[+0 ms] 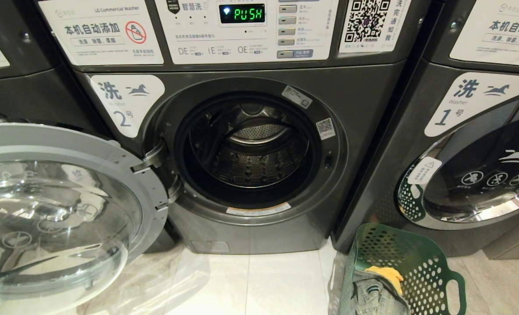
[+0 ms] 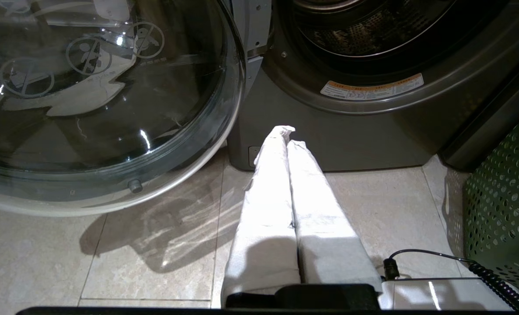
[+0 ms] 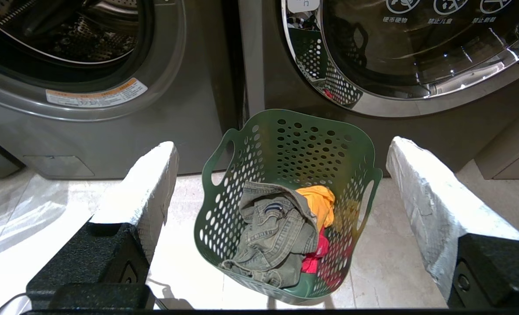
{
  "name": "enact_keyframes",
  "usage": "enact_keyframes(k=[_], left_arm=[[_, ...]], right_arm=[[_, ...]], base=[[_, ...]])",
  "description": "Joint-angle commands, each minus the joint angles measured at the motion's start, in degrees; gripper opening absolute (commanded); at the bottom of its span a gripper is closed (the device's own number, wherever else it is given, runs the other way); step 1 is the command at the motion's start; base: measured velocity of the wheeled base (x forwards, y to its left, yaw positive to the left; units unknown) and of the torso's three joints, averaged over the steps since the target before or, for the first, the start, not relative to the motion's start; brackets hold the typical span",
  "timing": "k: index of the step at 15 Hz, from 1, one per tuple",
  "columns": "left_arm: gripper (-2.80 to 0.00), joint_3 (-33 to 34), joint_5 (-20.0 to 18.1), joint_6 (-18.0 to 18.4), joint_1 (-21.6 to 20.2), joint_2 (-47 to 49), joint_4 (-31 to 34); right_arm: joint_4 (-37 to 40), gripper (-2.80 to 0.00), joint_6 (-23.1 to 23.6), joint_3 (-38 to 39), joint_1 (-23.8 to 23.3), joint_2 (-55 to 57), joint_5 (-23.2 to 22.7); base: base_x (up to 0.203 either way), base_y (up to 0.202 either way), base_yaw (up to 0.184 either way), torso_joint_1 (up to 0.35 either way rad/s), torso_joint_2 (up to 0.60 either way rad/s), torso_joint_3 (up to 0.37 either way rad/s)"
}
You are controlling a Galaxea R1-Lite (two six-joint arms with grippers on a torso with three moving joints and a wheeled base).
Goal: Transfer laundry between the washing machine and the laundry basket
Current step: Close the washing machine door with the left hand
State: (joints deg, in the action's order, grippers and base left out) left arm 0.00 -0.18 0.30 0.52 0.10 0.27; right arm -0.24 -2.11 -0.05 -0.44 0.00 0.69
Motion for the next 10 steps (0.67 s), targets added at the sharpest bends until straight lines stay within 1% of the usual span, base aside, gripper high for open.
enact_keyframes(k=[1,5,10], left_arm=[[-2.8,0.0,0.0,0.0,0.0,0.0,0.0],[-2.8,0.0,0.0,0.0,0.0,0.0,0.0],[-2.8,0.0,0.0,0.0,0.0,0.0,0.0]], right_arm=[[0.0,0.0,0.0,0.0,0.0,0.1,0.0],[0.0,0.0,0.0,0.0,0.0,0.1,0.0],[0.0,0.0,0.0,0.0,0.0,0.1,0.0]], base=[[0.0,0.0,0.0,0.0,0.0,0.0],[0.0,0.0,0.0,0.0,0.0,0.0],[-0.185,0.0,0.0,0.003,0.0,0.003]])
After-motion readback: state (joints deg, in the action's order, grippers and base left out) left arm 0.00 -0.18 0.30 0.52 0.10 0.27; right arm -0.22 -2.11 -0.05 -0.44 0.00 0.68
